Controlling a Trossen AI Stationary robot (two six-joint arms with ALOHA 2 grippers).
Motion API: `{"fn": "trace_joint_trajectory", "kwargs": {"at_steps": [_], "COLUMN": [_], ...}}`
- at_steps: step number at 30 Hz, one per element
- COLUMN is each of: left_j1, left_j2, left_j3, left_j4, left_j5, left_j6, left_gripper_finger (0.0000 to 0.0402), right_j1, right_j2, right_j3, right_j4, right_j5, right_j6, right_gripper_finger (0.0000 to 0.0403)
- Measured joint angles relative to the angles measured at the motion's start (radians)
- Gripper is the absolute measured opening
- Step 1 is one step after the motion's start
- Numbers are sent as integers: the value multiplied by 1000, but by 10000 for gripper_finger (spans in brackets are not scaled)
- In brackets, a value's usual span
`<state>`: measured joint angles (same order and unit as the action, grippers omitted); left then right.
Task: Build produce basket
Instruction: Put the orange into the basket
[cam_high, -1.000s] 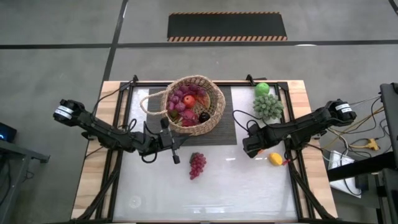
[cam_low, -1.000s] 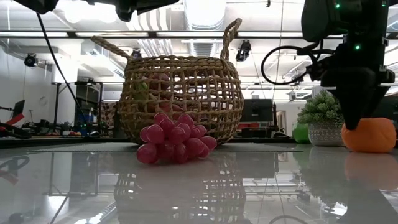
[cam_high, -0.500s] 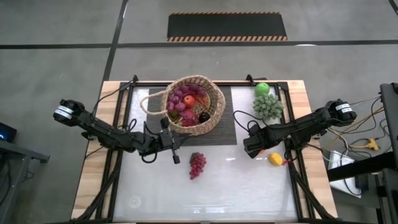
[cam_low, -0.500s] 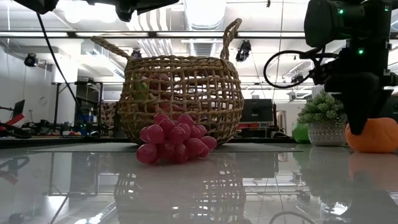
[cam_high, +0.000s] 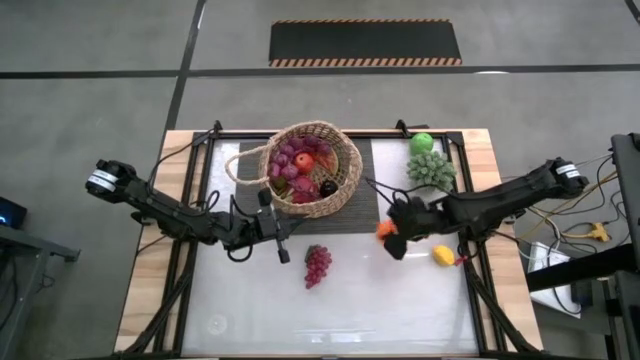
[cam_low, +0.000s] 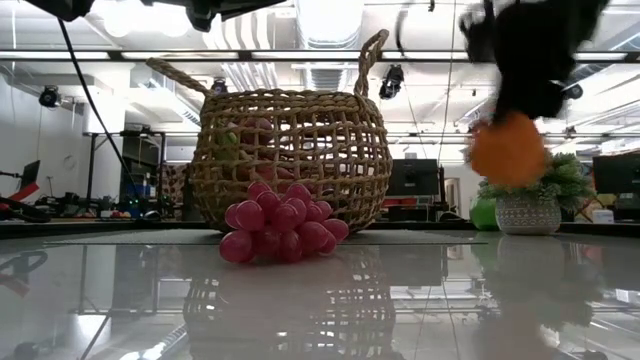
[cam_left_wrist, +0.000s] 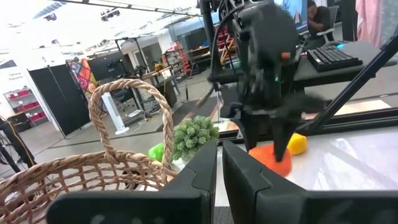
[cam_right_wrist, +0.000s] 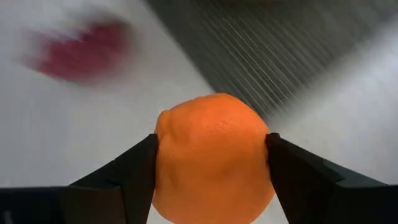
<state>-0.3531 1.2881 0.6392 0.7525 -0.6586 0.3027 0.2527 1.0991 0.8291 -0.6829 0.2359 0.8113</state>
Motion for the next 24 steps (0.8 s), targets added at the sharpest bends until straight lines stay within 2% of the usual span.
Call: {"fn": "trace_joint_trajectory", "kwargs": {"at_steps": [4, 8, 11, 14, 18, 24], "left_j1": [0, -3, -9, -29, -52, -73], "left_j2": [0, 6, 6, 6, 20, 155], "left_j3": [13, 28, 36, 47, 77, 176], "left_j4": [1, 4, 5, 4, 15, 56], "left_j5": [0, 31, 95, 113, 115, 132], "left_j6": [0, 2, 18, 22, 74, 261], "left_gripper_finger": [11, 24, 47, 84, 154, 263], "right_j1": [3, 3, 3, 3, -4, -44], "right_j2": [-56, -47, -1, 69, 156, 221], "right_j3": [-63, -161, -232, -276, -282, -269], "right_j4": [434, 912, 1266, 1559, 1726, 1765], "right_j5": [-24, -138, -253, -297, -297, -296], "right_j6": [-263, -505, -644, -705, -707, -620], "right_gripper_finger": [253, 253, 253, 253, 253, 253]}}
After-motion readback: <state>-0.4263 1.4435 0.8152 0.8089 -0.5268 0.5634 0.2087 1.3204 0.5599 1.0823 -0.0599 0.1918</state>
